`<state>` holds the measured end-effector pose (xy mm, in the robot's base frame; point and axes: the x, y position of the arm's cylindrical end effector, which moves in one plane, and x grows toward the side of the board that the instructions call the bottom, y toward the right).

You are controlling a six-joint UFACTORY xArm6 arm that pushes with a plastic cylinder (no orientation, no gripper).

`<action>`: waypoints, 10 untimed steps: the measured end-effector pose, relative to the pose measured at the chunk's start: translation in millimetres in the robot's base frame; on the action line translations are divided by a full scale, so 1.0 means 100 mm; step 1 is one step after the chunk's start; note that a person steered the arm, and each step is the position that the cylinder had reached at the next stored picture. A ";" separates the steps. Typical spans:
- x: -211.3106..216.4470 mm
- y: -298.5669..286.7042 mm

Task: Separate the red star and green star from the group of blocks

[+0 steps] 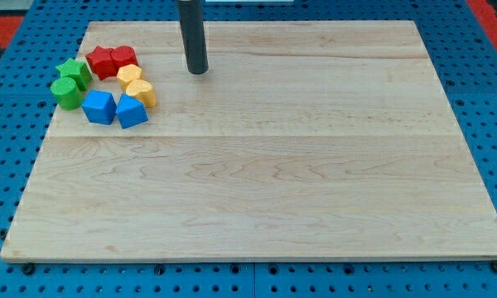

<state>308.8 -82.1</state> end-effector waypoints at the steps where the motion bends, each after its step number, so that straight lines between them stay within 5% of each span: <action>1: 0.00 0.00; 5: -0.02 0.91; 6: 0.22 1.30; 7: 0.90 1.67; 8: 1.64 1.22; 10: 1.96 -1.10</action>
<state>504.6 -192.4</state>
